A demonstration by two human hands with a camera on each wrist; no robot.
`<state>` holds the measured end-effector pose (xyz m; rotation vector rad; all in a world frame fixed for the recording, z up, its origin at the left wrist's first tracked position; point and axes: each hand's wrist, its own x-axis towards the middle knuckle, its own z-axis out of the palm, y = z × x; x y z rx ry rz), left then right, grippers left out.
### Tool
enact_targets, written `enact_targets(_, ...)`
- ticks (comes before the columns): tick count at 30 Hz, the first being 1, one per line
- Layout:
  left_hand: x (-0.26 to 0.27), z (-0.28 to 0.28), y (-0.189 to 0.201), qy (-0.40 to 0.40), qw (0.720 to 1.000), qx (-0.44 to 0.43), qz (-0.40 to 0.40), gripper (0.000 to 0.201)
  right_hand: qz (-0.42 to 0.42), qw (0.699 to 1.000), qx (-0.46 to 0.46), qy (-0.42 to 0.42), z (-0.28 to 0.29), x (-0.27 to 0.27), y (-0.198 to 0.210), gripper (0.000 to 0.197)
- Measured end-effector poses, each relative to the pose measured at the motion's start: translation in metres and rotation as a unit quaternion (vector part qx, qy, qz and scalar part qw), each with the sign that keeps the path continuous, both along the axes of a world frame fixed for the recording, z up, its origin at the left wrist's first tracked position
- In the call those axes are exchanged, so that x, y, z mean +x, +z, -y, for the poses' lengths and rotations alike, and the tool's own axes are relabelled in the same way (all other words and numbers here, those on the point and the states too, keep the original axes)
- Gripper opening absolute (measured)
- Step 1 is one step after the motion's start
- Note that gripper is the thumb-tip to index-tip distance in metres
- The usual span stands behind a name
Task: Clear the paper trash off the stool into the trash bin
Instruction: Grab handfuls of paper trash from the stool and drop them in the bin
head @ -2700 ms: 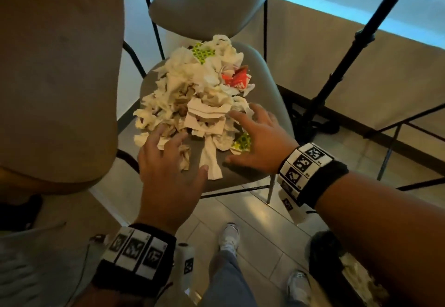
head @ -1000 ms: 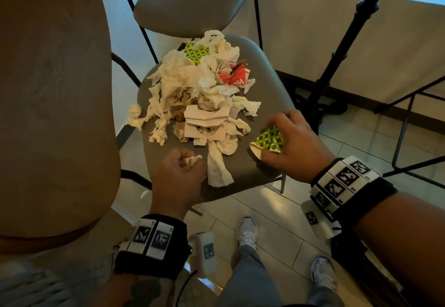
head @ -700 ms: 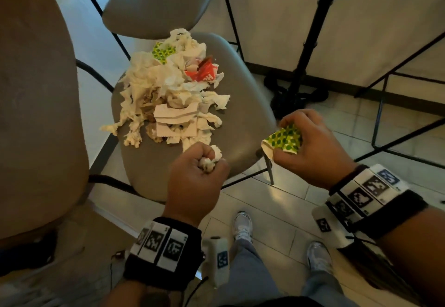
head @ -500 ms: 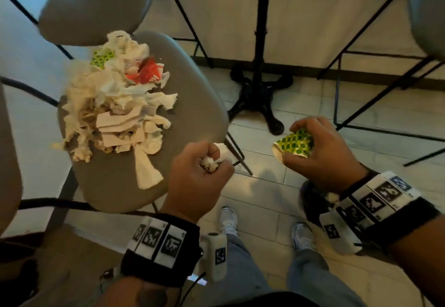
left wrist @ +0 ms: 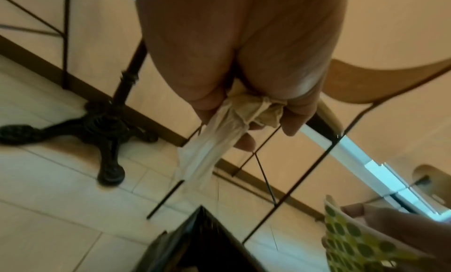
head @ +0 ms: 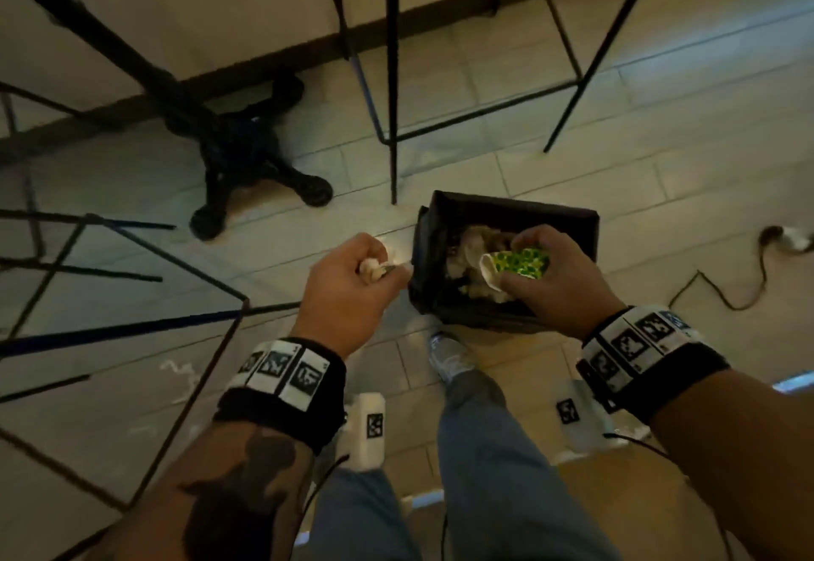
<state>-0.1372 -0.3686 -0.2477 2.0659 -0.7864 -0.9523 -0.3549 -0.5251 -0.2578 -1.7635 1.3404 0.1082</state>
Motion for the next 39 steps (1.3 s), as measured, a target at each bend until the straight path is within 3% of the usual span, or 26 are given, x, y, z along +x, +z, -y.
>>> enact_targets(5, -0.044, 0.069, -0.075, -0.053, 0.994, 0.086, -0.032, 0.046, 0.006, 0.977, 0.121, -0.178, 0.034, -0.040, -0.083, 0.042)
enact_targets(10, -0.065, 0.109, -0.136, -0.073, 0.984, 0.159, -0.037, 0.053, 0.035, 0.889, 0.253, -0.379, 0.062, -0.056, -0.149, 0.046)
enact_targets(15, -0.071, 0.126, -0.165, -0.114, 0.970, 0.199, -0.079, 0.077, 0.041, 0.852, 0.295, -0.431, 0.077, -0.059, -0.183, 0.041)
enact_targets(17, -0.073, 0.127, -0.170, -0.118, 0.960, 0.195, -0.162, 0.098, 0.048, 0.836, 0.305, -0.454, 0.079, -0.058, -0.190, 0.060)
enact_targets(20, -0.073, 0.120, -0.167, -0.115, 0.946, 0.195, -0.233, 0.109, 0.045, 0.821, 0.325, -0.468, 0.076, -0.056, -0.193, 0.079)
enact_targets(22, -0.070, 0.110, -0.162, -0.114, 0.943, 0.191, -0.246, 0.111, 0.025, 0.832, 0.332, -0.444, 0.071, -0.056, -0.194, 0.082)
enact_targets(24, -0.063, 0.094, -0.153, -0.101, 0.944, 0.189, -0.252, 0.114, -0.015, 0.864, 0.317, -0.391, 0.062, -0.057, -0.194, 0.082)
enact_targets(27, -0.051, 0.064, -0.132, -0.067, 0.948, 0.185, -0.250, 0.108, -0.085, 0.914, 0.279, -0.281, 0.046, -0.053, -0.192, 0.079)
enact_targets(30, -0.041, 0.024, -0.101, -0.052, 0.954, 0.183, -0.233, 0.093, -0.152, 0.948, 0.245, -0.135, 0.031, -0.043, -0.183, 0.062)
enact_targets(32, -0.035, -0.008, -0.078, -0.042, 0.956, 0.182, -0.227, 0.071, -0.161, 0.955, 0.240, -0.071, 0.020, -0.030, -0.177, 0.045)
enact_targets(33, -0.033, -0.026, -0.068, -0.034, 0.957, 0.182, -0.224, 0.069, -0.162, 0.954, 0.247, -0.048, 0.014, -0.021, -0.172, 0.037)
enact_targets(36, -0.031, -0.090, -0.043, 0.006, 0.959, 0.190, -0.209, 0.096, -0.173, 0.953, 0.247, 0.026, -0.010, 0.012, -0.152, 0.023)
enact_targets(39, -0.033, -0.159, -0.017, 0.075, 0.959, 0.189, -0.195, 0.100, -0.160, 0.958, 0.178, 0.156, -0.042, 0.053, -0.122, 0.022)
